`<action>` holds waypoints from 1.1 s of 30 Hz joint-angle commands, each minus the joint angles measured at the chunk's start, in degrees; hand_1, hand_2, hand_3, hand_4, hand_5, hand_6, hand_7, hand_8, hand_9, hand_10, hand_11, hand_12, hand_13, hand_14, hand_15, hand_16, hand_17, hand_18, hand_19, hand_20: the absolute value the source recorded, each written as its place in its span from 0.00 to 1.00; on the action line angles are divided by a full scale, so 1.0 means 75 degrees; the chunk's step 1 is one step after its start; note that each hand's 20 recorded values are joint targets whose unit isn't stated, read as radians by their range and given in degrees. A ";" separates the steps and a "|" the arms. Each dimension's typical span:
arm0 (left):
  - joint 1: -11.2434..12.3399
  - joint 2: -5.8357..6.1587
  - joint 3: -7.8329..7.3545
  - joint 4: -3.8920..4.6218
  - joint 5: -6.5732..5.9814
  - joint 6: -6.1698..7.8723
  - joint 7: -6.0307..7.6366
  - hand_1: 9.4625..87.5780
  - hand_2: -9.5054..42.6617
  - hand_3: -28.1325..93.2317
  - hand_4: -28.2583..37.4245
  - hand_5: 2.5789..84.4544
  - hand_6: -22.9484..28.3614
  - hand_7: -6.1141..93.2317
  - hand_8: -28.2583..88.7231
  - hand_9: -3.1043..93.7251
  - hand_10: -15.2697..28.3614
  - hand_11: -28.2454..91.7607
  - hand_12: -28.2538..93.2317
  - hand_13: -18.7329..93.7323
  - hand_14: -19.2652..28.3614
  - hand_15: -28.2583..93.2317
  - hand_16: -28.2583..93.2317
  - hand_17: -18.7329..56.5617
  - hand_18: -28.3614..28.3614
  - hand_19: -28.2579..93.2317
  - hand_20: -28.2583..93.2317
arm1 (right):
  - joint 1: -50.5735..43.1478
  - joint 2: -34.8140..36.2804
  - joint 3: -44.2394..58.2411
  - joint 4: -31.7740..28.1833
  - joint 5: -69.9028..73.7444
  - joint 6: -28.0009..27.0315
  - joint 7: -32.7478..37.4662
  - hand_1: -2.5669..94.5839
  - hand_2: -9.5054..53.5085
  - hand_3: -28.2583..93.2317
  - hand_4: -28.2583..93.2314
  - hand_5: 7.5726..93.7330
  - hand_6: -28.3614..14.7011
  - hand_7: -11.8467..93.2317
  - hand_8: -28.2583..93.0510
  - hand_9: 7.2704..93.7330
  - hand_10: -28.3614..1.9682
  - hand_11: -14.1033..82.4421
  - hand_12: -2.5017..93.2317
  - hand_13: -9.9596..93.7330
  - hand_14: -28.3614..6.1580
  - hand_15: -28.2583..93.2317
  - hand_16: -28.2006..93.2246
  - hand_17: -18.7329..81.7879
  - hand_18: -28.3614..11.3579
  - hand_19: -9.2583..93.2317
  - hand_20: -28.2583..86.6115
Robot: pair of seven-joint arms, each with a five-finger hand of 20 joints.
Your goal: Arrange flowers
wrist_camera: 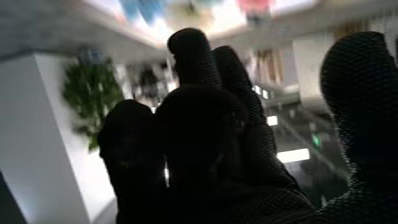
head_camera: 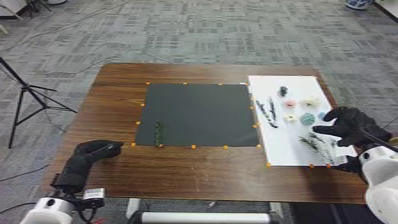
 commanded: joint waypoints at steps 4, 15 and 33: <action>0.0045 -0.0106 -0.0055 -0.0049 0.0062 -0.0270 -0.0126 0.25 0.11 0.78 0.13 0.64 0.47 0.29 0.17 0.58 0.67 0.47 0.39 0.52 0.79 0.52 0.26 0.28 0.79 0.43 0.45 | -0.0141 -0.0151 -0.0206 0.0373 -0.0450 -0.0654 0.0289 0.32 0.00 0.69 0.14 0.54 0.42 0.27 0.22 0.70 0.34 0.31 0.27 0.96 0.70 0.71 0.54 0.79 0.32 1.00 0.80; -0.0004 -0.0122 -0.0054 -0.0060 0.0131 -0.0372 -0.0225 0.26 0.10 0.77 0.13 0.64 0.46 0.29 0.17 0.58 0.67 0.46 0.39 0.52 0.79 0.52 0.26 0.27 0.79 0.43 0.45 | -0.0226 0.0012 -0.0880 0.0521 -0.0790 -0.0152 0.0493 0.48 0.00 0.73 0.11 0.53 0.47 0.44 0.19 0.80 0.45 0.49 0.33 0.98 0.74 0.72 0.53 0.81 0.36 1.00 0.80; 0.0067 -0.0055 -0.0137 -0.0109 0.0081 -0.0294 -0.0190 0.26 0.11 0.77 0.13 0.64 0.47 0.29 0.17 0.58 0.68 0.46 0.39 0.52 0.79 0.52 0.26 0.27 0.79 0.43 0.45 | 0.1864 0.0100 -0.1344 -0.0303 0.2323 -0.0283 0.0140 0.70 0.13 0.60 0.16 0.76 0.55 0.36 0.45 1.00 0.57 0.55 0.34 1.00 0.77 0.78 0.44 0.89 0.40 1.00 0.76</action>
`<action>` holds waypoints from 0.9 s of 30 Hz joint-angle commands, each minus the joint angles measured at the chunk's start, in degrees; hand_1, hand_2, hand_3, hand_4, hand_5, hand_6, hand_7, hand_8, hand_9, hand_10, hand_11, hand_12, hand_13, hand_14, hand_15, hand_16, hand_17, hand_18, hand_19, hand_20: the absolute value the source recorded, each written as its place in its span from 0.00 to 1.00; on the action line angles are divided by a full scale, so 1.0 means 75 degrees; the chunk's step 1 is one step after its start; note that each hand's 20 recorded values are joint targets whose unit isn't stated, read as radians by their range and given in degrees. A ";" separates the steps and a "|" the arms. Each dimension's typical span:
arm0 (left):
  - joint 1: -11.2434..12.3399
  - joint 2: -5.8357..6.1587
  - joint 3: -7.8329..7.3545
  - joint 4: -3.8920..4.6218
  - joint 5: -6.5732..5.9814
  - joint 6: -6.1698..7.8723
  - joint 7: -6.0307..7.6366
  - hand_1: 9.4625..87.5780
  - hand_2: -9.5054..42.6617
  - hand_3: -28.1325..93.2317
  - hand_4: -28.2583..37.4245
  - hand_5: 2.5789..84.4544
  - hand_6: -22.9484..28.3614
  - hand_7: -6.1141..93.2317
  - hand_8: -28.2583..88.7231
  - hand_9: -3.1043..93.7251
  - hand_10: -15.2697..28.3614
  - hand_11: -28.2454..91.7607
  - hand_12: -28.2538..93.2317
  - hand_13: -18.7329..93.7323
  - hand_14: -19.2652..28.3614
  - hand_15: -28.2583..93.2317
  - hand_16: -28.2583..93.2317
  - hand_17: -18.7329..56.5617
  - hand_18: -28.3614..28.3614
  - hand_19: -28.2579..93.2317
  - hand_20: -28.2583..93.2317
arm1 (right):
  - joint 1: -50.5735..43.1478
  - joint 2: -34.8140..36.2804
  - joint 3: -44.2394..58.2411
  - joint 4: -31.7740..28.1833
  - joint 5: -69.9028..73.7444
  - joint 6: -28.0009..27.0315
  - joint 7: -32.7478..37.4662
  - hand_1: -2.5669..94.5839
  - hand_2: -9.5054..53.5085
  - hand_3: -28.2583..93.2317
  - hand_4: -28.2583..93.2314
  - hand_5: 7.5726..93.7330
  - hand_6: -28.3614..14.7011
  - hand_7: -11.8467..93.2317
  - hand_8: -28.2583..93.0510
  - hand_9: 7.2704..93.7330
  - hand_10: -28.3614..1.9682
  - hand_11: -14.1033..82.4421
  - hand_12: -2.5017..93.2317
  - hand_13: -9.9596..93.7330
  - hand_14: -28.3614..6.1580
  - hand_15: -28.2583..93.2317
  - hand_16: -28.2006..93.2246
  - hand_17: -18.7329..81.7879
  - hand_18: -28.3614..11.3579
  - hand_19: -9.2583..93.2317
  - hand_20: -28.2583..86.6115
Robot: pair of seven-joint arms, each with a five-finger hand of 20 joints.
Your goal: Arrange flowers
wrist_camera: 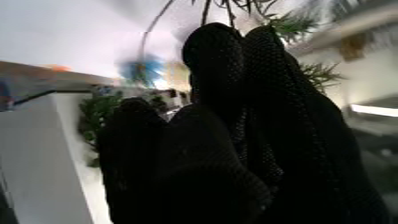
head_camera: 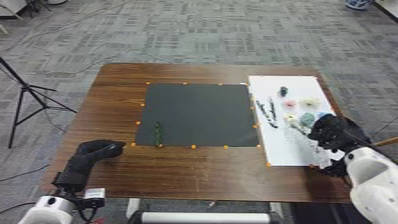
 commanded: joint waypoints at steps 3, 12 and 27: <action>0.0125 0.0049 -0.0043 -0.0061 -0.0089 0.0234 0.0136 0.26 0.11 0.77 0.13 0.64 0.47 0.29 0.17 0.58 0.68 0.46 0.39 0.52 0.80 0.52 0.26 0.27 0.79 0.43 0.45 | 0.2246 0.0131 -0.1436 -0.0439 0.1838 -0.0699 -0.0255 0.70 0.13 0.61 0.16 0.76 0.55 0.36 0.45 1.00 0.57 0.54 0.34 1.00 0.77 0.78 0.44 0.89 0.40 1.00 0.76; -0.0125 0.0663 -0.0076 0.0052 -0.0400 0.1212 0.0452 0.23 0.19 0.77 0.09 0.66 0.47 0.29 0.17 0.60 0.68 0.47 0.39 0.53 0.80 0.53 0.26 0.28 0.79 0.43 0.45 | 0.5136 -0.0723 -0.4177 0.0388 0.2060 -0.1488 -0.0501 0.69 0.09 0.63 0.16 0.79 0.54 0.35 0.44 1.00 0.59 0.51 0.31 1.00 0.77 0.77 0.44 0.89 0.41 1.00 0.76; -0.0306 0.0802 0.0441 0.0021 -0.1097 0.2636 0.0557 0.19 0.76 0.71 0.00 0.73 0.46 0.29 0.17 0.67 0.70 0.47 0.38 0.57 0.82 0.54 0.25 0.31 0.77 0.44 0.46 | 0.5665 -0.2847 -0.5140 0.1470 0.2089 -0.2370 0.0395 0.68 0.08 0.64 0.15 0.81 0.52 0.35 0.43 1.00 0.55 0.43 0.23 1.00 0.76 0.77 0.44 0.89 0.42 1.00 0.76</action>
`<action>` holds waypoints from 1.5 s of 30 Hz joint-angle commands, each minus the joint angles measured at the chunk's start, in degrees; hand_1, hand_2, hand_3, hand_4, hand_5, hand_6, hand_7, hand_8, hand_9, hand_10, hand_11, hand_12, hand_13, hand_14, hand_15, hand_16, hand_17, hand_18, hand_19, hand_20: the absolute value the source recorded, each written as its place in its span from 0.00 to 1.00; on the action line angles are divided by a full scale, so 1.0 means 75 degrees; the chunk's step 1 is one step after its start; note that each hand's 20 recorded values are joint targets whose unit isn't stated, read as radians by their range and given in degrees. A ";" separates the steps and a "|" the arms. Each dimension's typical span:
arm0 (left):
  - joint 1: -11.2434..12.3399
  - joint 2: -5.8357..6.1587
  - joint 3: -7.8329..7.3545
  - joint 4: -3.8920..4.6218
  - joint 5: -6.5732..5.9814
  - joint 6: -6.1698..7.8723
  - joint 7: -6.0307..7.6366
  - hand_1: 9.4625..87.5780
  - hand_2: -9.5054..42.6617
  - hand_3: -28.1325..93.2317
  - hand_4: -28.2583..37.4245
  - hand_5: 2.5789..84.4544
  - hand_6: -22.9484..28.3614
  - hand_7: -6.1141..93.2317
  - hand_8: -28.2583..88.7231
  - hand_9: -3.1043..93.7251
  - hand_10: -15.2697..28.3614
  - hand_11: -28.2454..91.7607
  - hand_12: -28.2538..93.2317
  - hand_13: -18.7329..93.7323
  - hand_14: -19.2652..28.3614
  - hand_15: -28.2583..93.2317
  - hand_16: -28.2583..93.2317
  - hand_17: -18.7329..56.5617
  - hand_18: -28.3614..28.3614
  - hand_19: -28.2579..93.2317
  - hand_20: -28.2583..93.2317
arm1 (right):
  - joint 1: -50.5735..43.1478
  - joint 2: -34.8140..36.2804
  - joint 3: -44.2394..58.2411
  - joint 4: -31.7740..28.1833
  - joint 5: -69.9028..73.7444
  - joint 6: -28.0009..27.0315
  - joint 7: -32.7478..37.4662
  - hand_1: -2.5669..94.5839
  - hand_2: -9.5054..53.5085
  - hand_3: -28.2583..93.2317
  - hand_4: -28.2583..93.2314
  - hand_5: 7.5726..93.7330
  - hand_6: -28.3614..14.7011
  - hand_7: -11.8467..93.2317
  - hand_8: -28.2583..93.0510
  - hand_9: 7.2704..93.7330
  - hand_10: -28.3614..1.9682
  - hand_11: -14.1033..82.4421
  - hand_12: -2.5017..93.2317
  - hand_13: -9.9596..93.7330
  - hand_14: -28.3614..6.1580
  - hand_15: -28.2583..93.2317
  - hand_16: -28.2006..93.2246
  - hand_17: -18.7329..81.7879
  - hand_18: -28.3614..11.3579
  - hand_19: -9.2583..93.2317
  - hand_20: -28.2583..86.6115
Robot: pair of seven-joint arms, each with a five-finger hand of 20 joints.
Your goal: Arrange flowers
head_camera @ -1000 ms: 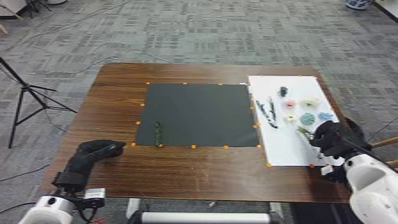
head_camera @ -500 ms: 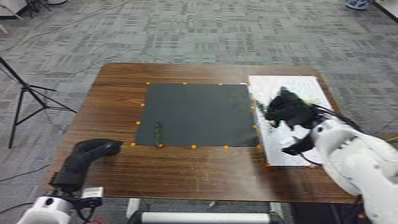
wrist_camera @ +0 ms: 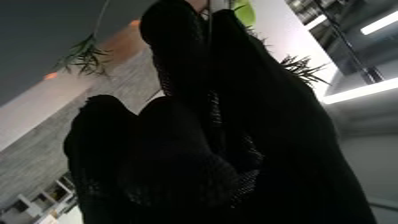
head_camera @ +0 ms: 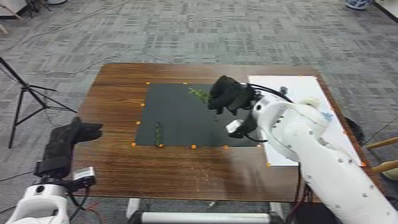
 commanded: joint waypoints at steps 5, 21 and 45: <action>0.0144 -0.0149 -0.0035 -0.0093 0.0085 -0.0282 -0.0113 0.18 0.73 0.72 0.00 0.73 0.46 0.28 0.17 0.67 0.70 0.47 0.39 0.57 0.82 0.55 0.25 0.31 0.77 0.44 0.46 | 0.0033 -0.1120 -0.0713 0.0613 0.0139 -0.0421 0.0763 0.68 0.09 0.64 0.15 0.81 0.51 0.35 0.42 1.00 0.53 0.40 0.20 1.00 0.76 0.76 0.44 0.89 0.42 1.00 0.76; -0.0098 -0.0235 0.0202 -0.0002 0.0152 -0.0592 -0.0345 0.19 0.59 0.75 0.00 0.71 0.47 0.28 0.18 0.65 0.70 0.48 0.39 0.56 0.82 0.55 0.25 0.30 0.78 0.45 0.46 | -0.0079 -0.1490 -0.0889 0.1647 -0.1141 -0.0299 0.0605 0.68 0.11 0.63 0.15 0.79 0.51 0.35 0.41 1.00 0.53 0.33 0.19 1.00 0.74 0.75 0.44 0.88 0.42 1.00 0.74; -0.0089 -0.0310 0.0217 0.0005 0.0285 -0.0954 -0.0454 0.23 0.43 0.77 0.00 0.69 0.48 0.29 0.18 0.63 0.70 0.48 0.39 0.55 0.81 0.55 0.25 0.29 0.78 0.45 0.45 | 0.0003 -0.1381 -0.0658 0.1635 -0.1012 -0.0205 0.0533 0.58 0.00 0.66 0.17 0.70 0.54 0.31 0.40 0.96 0.52 0.34 0.26 1.00 0.76 0.74 0.47 0.87 0.42 1.00 0.76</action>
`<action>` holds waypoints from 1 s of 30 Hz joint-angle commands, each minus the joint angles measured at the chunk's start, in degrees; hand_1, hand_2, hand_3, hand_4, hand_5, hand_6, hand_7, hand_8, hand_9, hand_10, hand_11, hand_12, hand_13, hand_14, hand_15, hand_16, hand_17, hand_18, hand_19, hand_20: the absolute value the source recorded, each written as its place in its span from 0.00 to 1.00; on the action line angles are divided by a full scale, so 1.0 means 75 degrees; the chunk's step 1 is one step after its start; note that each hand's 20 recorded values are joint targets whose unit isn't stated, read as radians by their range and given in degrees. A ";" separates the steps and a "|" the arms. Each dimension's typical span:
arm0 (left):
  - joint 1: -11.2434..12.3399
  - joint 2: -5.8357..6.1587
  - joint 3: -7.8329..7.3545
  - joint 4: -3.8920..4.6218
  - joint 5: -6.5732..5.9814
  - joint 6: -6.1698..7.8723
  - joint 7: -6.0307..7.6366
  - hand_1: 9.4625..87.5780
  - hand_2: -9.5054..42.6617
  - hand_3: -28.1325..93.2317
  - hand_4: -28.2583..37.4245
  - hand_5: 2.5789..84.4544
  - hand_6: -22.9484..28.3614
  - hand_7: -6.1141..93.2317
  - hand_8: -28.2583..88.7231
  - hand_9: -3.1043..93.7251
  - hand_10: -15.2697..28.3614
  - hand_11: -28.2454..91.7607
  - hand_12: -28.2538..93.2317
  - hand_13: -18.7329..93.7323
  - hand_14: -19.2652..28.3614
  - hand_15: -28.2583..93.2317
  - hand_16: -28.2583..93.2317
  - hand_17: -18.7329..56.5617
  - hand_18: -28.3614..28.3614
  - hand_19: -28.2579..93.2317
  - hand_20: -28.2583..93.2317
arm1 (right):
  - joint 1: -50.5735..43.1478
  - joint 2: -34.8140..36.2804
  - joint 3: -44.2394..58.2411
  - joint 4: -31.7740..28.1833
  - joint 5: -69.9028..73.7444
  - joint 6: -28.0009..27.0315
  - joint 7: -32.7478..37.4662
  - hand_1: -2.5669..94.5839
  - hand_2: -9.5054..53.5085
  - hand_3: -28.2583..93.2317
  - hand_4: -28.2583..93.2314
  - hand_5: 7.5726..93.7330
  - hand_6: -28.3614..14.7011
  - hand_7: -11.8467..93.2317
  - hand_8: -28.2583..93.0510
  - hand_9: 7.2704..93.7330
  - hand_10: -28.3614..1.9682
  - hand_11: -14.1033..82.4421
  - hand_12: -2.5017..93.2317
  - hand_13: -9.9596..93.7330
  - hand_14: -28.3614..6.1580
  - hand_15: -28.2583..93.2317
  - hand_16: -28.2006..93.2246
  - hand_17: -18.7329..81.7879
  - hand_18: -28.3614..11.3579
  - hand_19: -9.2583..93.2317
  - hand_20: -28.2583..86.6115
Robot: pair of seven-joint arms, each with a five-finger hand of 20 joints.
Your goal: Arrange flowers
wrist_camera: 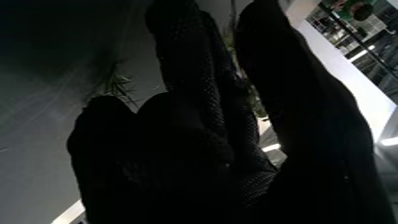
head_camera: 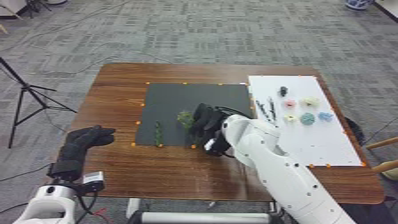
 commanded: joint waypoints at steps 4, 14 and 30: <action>0.0008 -0.0113 0.0032 -0.0017 0.0073 -0.0107 -0.0092 0.23 0.42 0.77 0.00 0.69 0.48 0.29 0.17 0.63 0.70 0.48 0.39 0.55 0.81 0.55 0.25 0.29 0.78 0.45 0.45 | 0.0075 -0.0002 0.0232 -0.0062 0.0070 0.0168 -0.0106 0.56 0.00 0.68 0.17 0.69 0.54 0.29 0.38 0.95 0.51 0.34 0.26 1.00 0.77 0.74 0.47 0.87 0.42 1.00 0.76; -0.0007 -0.0149 0.0120 -0.0008 0.0113 -0.0193 -0.0096 0.24 0.40 0.77 0.01 0.69 0.48 0.29 0.17 0.63 0.70 0.48 0.39 0.55 0.81 0.55 0.25 0.29 0.78 0.45 0.45 | 0.0047 0.0026 0.0694 -0.0297 0.0338 0.0633 -0.0191 0.49 0.00 0.73 0.15 0.67 0.52 0.29 0.20 0.94 0.49 0.35 0.23 1.00 0.76 0.72 0.48 0.87 0.43 1.00 0.76; 0.0125 -0.0175 -0.0041 -0.0085 0.0111 -0.0227 -0.0134 0.25 0.39 0.76 0.02 0.69 0.48 0.29 0.17 0.63 0.70 0.48 0.39 0.55 0.81 0.55 0.25 0.29 0.78 0.45 0.45 | -0.1392 0.1220 0.2202 -0.1537 0.1598 0.1104 0.0150 0.37 0.28 0.68 0.15 0.79 0.55 0.33 0.19 0.95 0.43 0.33 0.24 1.00 0.69 0.71 0.50 0.84 0.35 1.00 0.78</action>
